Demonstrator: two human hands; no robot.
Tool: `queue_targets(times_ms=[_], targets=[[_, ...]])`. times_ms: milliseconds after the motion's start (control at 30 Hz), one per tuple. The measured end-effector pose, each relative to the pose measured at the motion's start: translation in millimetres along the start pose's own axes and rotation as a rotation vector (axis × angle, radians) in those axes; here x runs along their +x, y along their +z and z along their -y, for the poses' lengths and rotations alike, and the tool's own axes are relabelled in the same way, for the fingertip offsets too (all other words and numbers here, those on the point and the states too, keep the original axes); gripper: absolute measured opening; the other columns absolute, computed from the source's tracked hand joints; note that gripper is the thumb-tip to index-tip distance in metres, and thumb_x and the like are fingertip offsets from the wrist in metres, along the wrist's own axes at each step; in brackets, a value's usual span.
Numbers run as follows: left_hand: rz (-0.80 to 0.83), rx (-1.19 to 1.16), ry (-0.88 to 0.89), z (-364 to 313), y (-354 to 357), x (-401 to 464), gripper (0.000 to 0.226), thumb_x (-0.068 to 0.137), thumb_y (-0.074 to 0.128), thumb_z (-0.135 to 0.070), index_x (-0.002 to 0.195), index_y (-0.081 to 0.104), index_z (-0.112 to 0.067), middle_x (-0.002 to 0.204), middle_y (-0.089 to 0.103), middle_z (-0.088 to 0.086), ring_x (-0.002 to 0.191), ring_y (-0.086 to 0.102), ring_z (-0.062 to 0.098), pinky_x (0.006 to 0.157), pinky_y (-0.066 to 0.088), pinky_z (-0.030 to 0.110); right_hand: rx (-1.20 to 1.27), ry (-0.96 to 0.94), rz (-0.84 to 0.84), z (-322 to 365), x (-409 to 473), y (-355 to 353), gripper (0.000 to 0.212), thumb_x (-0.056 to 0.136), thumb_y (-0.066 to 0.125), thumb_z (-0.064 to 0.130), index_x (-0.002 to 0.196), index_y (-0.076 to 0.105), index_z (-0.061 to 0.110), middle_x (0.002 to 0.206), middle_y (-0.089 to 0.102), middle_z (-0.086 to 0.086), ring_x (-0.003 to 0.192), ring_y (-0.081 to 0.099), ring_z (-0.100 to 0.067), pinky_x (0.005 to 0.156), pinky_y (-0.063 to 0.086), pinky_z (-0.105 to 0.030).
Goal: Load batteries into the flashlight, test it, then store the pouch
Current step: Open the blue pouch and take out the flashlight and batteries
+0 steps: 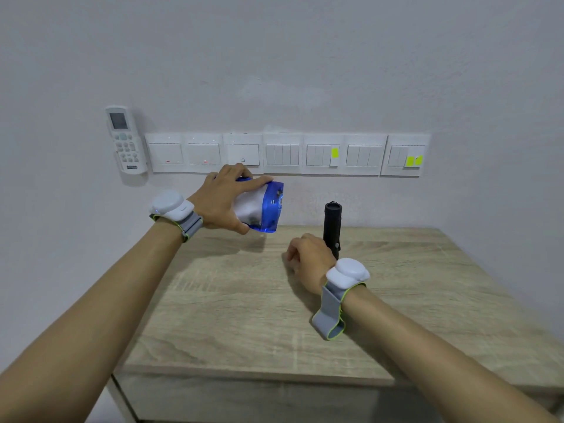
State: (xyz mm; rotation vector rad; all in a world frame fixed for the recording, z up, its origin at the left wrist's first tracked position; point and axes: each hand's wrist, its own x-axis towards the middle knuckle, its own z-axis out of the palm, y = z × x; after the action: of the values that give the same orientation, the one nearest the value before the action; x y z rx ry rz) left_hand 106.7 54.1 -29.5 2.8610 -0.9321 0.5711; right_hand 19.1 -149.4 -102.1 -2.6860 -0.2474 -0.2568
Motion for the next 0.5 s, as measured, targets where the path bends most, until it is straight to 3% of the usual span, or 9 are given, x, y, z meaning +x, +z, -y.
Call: queue_targets(times_ms=[67, 167, 233, 267, 333, 400, 500], targets=[[-0.004, -0.014, -0.002, 1, 2, -1, 0.108, 0.049, 0.068, -0.051, 0.148, 0.026, -0.041, 0.123, 0.037, -0.003, 0.113, 0.033, 0.017, 0.1, 0.031, 0.037, 0.027, -0.066, -0.063, 3, -5, -6, 0.015, 0.089, 0.054, 0.013, 0.097, 0.067, 0.012, 0.105, 0.057, -0.007, 0.101, 0.057, -0.027, 0.081, 0.044, -0.032], [-0.006, -0.019, -0.008, 4, 4, -2, 0.108, 0.049, 0.069, -0.05, 0.148, 0.026, -0.042, 0.123, 0.037, -0.003, 0.112, 0.033, 0.017, 0.101, 0.03, 0.036, 0.113, -0.243, -0.403, 12, -15, -29, 0.009, 0.082, 0.061, 0.015, 0.09, 0.064, 0.016, 0.093, 0.052, -0.001, 0.086, 0.056, -0.024, 0.072, 0.045, -0.034], [-0.004, -0.014, -0.008, 5, 5, -2, 0.108, 0.05, 0.068, -0.05, 0.148, 0.026, -0.042, 0.123, 0.037, -0.003, 0.111, 0.033, 0.017, 0.101, 0.03, 0.037, 0.017, -0.24, -0.632, 10, -14, -48, 0.027, 0.075, 0.066, 0.017, 0.102, 0.062, 0.018, 0.105, 0.051, -0.005, 0.095, 0.05, -0.026, 0.073, 0.04, -0.032], [-0.003, -0.014, -0.011, 5, 4, -2, 0.108, 0.05, 0.068, -0.05, 0.148, 0.026, -0.042, 0.123, 0.037, -0.003, 0.112, 0.034, 0.018, 0.101, 0.031, 0.037, -0.069, -0.177, -0.658, 6, -11, -56, 0.04, 0.073, 0.068, 0.021, 0.112, 0.059, 0.021, 0.115, 0.048, -0.005, 0.103, 0.045, -0.026, 0.076, 0.037, -0.033], [0.002, -0.017, -0.012, 1, 5, -1, 0.107, 0.049, 0.068, -0.051, 0.148, 0.027, -0.041, 0.124, 0.037, -0.004, 0.113, 0.035, 0.019, 0.102, 0.03, 0.037, -0.126, 0.02, -0.459, -3, -4, -69, 0.063, 0.073, 0.071, 0.028, 0.13, 0.045, 0.024, 0.131, 0.038, -0.006, 0.116, 0.039, -0.029, 0.081, 0.037, -0.035], [0.0, -0.021, -0.009, -1, 6, 0, 0.107, 0.049, 0.068, -0.051, 0.148, 0.028, -0.041, 0.123, 0.037, -0.004, 0.113, 0.035, 0.019, 0.101, 0.03, 0.037, -0.061, 0.177, -0.182, -10, 3, -75, 0.074, 0.075, 0.074, 0.027, 0.138, 0.036, 0.019, 0.134, 0.04, -0.01, 0.119, 0.044, -0.033, 0.087, 0.042, -0.037], [0.003, -0.032, -0.008, -2, 8, 0, 0.107, 0.049, 0.067, -0.053, 0.147, 0.028, -0.042, 0.121, 0.037, -0.004, 0.111, 0.035, 0.019, 0.099, 0.032, 0.038, -0.004, 0.208, -0.055, -17, 10, -76, 0.058, 0.079, 0.071, 0.014, 0.13, 0.044, 0.01, 0.123, 0.056, -0.015, 0.107, 0.057, -0.033, 0.089, 0.051, -0.039]])
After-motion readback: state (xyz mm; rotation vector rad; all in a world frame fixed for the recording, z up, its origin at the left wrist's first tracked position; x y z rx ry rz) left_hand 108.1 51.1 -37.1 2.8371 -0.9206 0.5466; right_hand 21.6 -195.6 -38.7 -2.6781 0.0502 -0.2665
